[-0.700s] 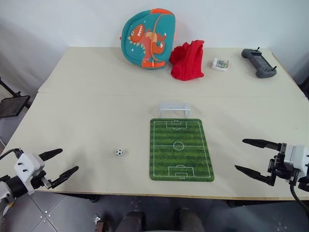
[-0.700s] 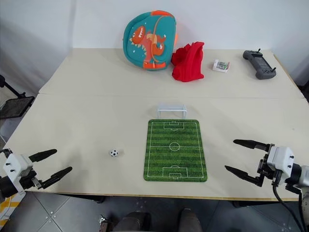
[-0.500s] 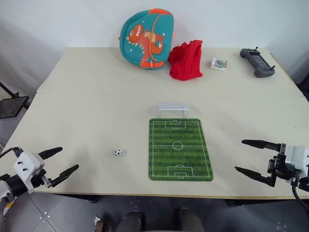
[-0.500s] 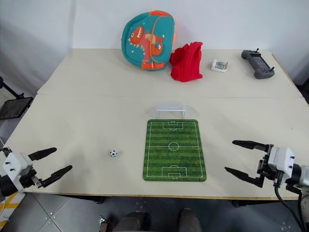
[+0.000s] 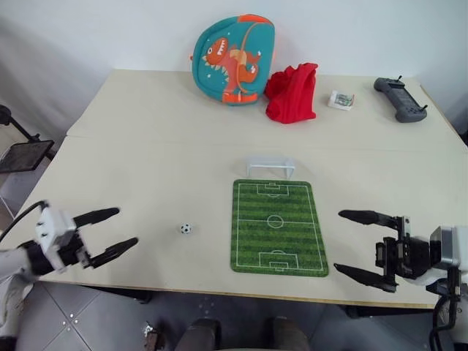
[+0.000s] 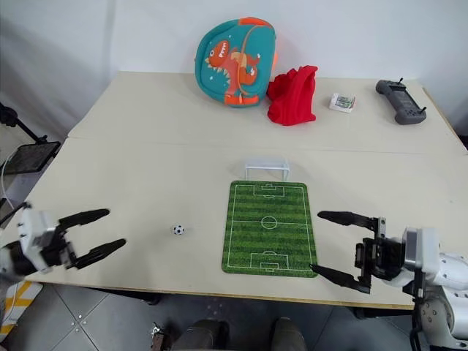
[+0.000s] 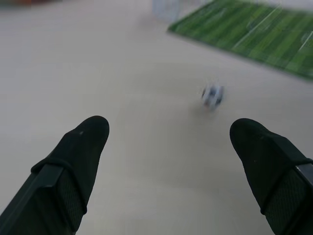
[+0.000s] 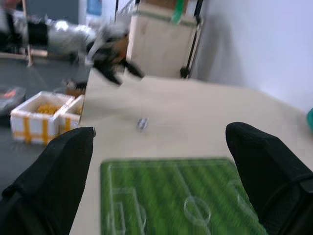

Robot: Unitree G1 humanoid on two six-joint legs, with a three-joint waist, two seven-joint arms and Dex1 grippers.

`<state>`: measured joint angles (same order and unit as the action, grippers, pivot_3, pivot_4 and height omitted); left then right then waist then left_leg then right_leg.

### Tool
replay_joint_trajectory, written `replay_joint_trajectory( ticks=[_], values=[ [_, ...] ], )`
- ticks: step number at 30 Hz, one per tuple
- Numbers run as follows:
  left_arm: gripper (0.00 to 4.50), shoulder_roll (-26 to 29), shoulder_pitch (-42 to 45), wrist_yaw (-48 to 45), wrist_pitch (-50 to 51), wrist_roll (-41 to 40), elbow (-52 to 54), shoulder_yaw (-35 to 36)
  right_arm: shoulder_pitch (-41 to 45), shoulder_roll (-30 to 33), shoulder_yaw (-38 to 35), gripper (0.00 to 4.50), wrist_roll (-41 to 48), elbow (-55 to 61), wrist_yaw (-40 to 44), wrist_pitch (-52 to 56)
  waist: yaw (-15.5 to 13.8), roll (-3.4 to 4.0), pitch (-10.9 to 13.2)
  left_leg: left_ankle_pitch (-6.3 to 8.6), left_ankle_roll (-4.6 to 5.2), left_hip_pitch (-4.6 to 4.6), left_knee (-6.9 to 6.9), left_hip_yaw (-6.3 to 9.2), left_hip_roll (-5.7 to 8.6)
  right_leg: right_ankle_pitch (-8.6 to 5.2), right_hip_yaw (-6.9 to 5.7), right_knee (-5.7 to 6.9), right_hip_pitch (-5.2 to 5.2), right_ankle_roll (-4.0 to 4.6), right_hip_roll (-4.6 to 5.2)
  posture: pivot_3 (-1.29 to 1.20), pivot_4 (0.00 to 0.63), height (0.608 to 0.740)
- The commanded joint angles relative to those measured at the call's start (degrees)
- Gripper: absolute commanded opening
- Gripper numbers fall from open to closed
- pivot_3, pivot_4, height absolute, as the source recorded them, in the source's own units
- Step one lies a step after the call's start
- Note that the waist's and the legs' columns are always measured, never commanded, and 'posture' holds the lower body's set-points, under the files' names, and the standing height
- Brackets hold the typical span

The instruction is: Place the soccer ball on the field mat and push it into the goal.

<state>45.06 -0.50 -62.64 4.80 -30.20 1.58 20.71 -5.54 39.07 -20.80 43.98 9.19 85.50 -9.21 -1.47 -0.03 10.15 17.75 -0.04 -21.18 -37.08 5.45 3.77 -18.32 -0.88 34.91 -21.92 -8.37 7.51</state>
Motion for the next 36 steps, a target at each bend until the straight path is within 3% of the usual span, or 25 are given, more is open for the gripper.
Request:
replay_joint_trajectory(
  ticks=[1,7,12,16,25,31,36],
  values=[
    [4.49,-1.05,3.59,1.51,4.36,1.09,2.93,-6.03,-0.71,1.11,-2.21,4.5,-0.89,-2.79,3.24,-2.6,0.16,0.01,-0.01,0.0,0.0,0.02,0.02,0.0,-0.01,0.0,-0.01,0.03,0.0,0.0,-0.01,0.0,0.15,0.74],
    [4.49,-5.0,9.3,0.7,1.4,7.05,-2.13,-15.13,-0.64,1.11,-1.66,4.5,-1.78,-4.25,3.38,-3.97,0.88,0.04,-0.02,0.02,-0.11,0.05,0.01,-0.14,-0.21,0.0,-0.23,0.21,-0.13,0.0,-0.25,0.0,0.15,0.74],
    [4.49,-6.63,10.83,0.54,-0.54,9.71,-5.22,-18.04,-0.91,0.78,-1.93,4.5,-1.98,-4.78,3.08,-4.83,0.7,0.04,-0.02,0.02,-0.11,0.04,-0.04,-0.15,-0.2,0.0,-0.2,0.19,-0.12,0.0,-0.41,0.0,0.15,0.74],
    [3.67,-7.78,11.26,1.67,-4.15,11.52,-9.09,-17.73,-2.56,0.45,-2.81,4.5,-1.84,-4.95,2.9,-5.93,0.14,0.04,-0.02,0.02,-0.11,0.03,-0.04,-0.14,-0.21,0.0,-0.21,0.19,-0.13,0.0,-0.32,0.0,0.15,0.74],
    [0.9,-9.93,12.79,0.48,-7.02,11.44,-11.85,-18.54,-3.13,0.74,-2.52,4.5,-2.05,-1.92,-0.29,-5.14,0.09,0.04,-0.02,0.02,-0.11,0.04,-0.06,-0.14,-0.19,0.0,-0.22,0.19,-0.11,0.0,-0.21,0.0,0.15,0.74],
    [0.87,-11.15,11.54,-1.93,-3.0,7.22,-0.74,-20.36,-3.13,3.12,-4.81,4.5,-2.33,-1.85,-1.64,-4.07,0.08,0.04,-0.01,0.02,-0.11,-0.01,-0.09,-0.13,-0.19,0.01,-0.23,0.17,-0.12,-0.01,-0.18,0.0,0.15,0.74],
    [0.87,-14.91,12.68,5.47,5.23,10.62,10.47,-27.26,-3.53,12.19,-9.87,4.5,-4.36,-9.13,3.8,-3.23,-0.18,0.06,-0.01,-0.03,0.04,0.0,-0.11,-0.13,0.05,0.04,-0.21,0.12,-0.03,-0.08,-0.18,0.0,0.15,0.74]
  ],
)
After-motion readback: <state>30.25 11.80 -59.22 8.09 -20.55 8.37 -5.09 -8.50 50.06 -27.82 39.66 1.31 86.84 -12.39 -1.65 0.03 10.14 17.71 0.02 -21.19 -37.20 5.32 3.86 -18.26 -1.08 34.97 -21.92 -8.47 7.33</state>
